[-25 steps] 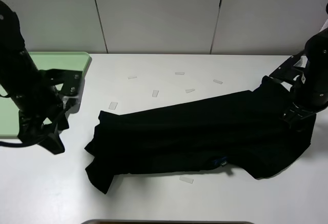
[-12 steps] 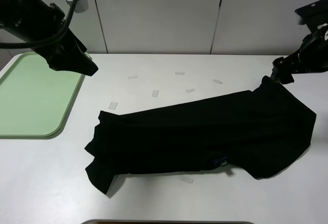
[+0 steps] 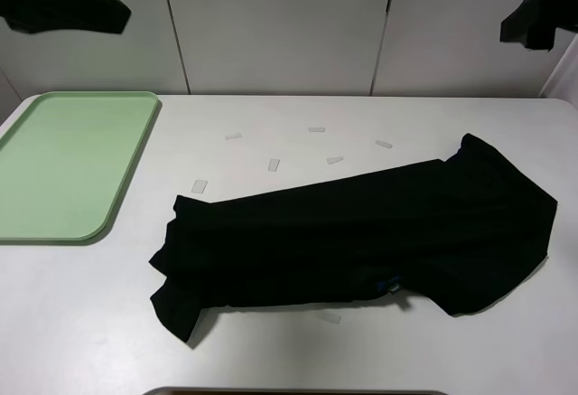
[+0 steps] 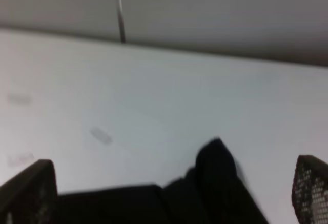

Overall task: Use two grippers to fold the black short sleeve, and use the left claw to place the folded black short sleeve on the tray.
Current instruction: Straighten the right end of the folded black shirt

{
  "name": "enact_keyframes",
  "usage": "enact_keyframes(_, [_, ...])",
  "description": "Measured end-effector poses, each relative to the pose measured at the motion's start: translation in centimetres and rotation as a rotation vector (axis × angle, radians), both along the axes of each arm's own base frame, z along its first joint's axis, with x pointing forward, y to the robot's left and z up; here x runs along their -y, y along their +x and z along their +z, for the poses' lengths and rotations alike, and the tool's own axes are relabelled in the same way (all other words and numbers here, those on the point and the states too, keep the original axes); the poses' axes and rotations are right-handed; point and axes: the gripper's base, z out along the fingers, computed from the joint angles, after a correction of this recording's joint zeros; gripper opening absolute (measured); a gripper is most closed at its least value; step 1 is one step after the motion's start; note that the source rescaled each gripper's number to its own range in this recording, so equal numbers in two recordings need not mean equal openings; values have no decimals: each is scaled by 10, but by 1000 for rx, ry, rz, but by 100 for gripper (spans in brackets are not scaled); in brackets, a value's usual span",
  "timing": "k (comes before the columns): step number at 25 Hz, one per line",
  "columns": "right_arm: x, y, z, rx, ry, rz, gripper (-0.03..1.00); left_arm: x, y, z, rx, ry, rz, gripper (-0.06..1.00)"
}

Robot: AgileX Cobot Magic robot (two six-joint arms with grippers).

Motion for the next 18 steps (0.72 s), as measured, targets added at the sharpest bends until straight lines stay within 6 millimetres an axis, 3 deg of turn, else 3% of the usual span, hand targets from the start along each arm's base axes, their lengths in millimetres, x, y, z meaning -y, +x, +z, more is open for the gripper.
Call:
enact_keyframes(9, [3, -64, 54, 218, 32, -1, 100, -33, -98, 58, 264, -144, 107, 66])
enact_keyframes(18, [5, -120, 85, 402, 74, 4, 100, -72, -180, 59, 294, -185, 311, 66])
